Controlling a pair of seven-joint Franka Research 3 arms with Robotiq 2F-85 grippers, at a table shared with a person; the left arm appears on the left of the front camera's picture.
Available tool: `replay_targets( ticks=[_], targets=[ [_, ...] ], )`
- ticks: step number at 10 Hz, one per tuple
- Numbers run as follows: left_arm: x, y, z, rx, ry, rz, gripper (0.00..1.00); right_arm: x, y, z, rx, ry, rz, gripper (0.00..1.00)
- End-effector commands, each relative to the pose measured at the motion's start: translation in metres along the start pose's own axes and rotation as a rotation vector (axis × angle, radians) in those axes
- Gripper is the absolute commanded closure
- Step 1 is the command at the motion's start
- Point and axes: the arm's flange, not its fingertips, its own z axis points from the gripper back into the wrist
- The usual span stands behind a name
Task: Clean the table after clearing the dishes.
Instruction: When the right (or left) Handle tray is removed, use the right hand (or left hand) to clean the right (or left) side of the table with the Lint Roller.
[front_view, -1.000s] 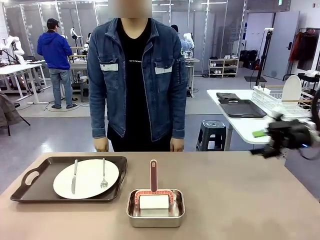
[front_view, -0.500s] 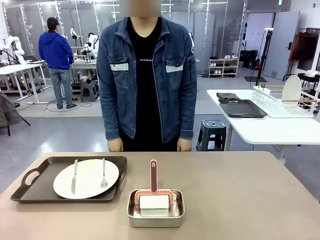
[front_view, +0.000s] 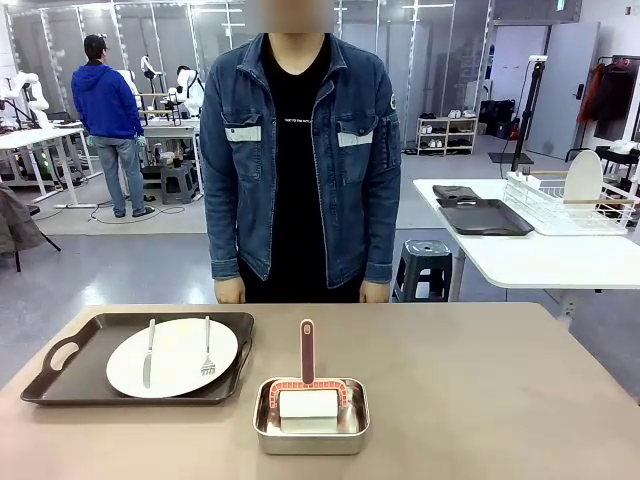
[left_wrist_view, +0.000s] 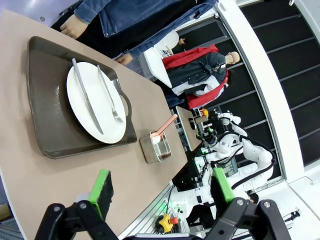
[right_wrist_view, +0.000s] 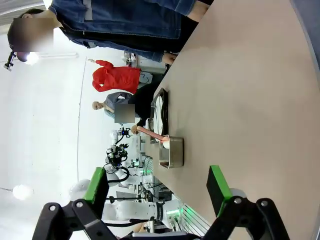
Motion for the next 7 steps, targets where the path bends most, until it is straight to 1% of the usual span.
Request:
replay_targets(
  ticks=[1,7],
  targets=[
    [-0.0013,-0.0015,0.003,0.0,-0.007,-0.002,0.0,0.0037,0.0001,-0.0009,0.011,0.006,0.007,0.0],
    [-0.0013,-0.0015,0.003,0.0,-0.007,-0.002,0.0,0.0037,0.0001,-0.0009,0.011,0.006,0.007,0.0]
  ],
)
